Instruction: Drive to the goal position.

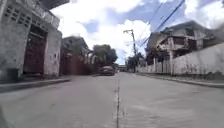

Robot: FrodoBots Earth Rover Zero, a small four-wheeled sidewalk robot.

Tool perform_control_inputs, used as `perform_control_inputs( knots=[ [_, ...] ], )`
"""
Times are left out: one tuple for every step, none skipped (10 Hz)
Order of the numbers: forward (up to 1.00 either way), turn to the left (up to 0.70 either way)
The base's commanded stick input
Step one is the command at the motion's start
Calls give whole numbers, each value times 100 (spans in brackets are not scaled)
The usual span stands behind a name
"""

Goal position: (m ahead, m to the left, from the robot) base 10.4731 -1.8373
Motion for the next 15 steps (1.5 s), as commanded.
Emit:
perform_control_inputs(
  knots=[
    [70,0],
    [70,0],
    [70,0],
    [70,0],
    [70,0],
    [70,0],
    [70,0],
    [70,0],
    [70,0],
    [70,0],
    [70,0],
    [70,0],
    [70,0],
    [70,0],
    [70,0]
  ],
)
